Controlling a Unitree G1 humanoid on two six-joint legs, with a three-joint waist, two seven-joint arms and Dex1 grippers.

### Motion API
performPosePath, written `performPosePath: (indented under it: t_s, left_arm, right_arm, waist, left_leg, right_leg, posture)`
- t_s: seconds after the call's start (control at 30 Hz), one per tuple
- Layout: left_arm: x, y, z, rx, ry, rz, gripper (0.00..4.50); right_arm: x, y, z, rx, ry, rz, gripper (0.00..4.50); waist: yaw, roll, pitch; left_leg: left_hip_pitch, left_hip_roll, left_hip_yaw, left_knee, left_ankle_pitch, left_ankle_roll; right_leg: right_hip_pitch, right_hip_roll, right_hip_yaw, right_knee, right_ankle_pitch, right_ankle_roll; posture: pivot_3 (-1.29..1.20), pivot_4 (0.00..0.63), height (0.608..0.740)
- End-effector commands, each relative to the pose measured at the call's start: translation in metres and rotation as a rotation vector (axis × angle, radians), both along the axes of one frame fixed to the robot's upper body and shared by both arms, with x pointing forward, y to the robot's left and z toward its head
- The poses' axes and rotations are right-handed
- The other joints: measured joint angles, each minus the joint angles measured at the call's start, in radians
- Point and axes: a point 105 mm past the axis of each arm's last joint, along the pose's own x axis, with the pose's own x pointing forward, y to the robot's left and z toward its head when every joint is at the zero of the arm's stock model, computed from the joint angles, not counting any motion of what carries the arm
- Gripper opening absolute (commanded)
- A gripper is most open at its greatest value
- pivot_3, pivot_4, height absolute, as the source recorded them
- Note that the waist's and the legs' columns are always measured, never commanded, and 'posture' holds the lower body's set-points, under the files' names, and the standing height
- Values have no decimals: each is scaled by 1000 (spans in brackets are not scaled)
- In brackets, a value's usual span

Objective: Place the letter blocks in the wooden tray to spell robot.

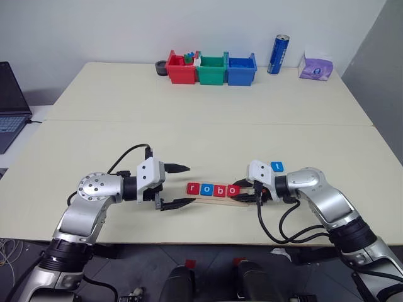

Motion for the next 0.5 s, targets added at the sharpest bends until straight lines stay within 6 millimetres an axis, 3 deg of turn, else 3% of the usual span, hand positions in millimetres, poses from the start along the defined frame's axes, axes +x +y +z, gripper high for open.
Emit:
performPosePath:
  t_s: [0.03, 0.47, 0.5]
  left_arm:
    - [-2, -5, 13, -17, -50, -28, 4500]
    - [-3, -5, 12, -15, -48, -25, 4500]
    - [-2, -5, 12, -15, -49, -25, 4500]
  right_arm:
    - [3, 5, 12, 12, -51, 25, 1455]
    - [6, 5, 13, 1, -50, 47, 1455]
    - [6, 5, 14, 0, -51, 47, 1805]
  waist:
    - [0, 0, 0]
    - [0, 0, 0]
    - [0, 0, 0]
  left_leg:
    - [0, 0, 0, 0, 0, 0]
    - [0, 0, 0, 0, 0, 0]
    - [0, 0, 0, 0, 0, 0]
  right_leg:
    - [0, 0, 0, 0, 0, 0]
    - [0, 0, 0, 0, 0, -1]
    - [0, 0, 0, 0, 0, -1]
  posture:
    - [0, 150, 740]
    - [0, 150, 740]
    - [0, 150, 740]
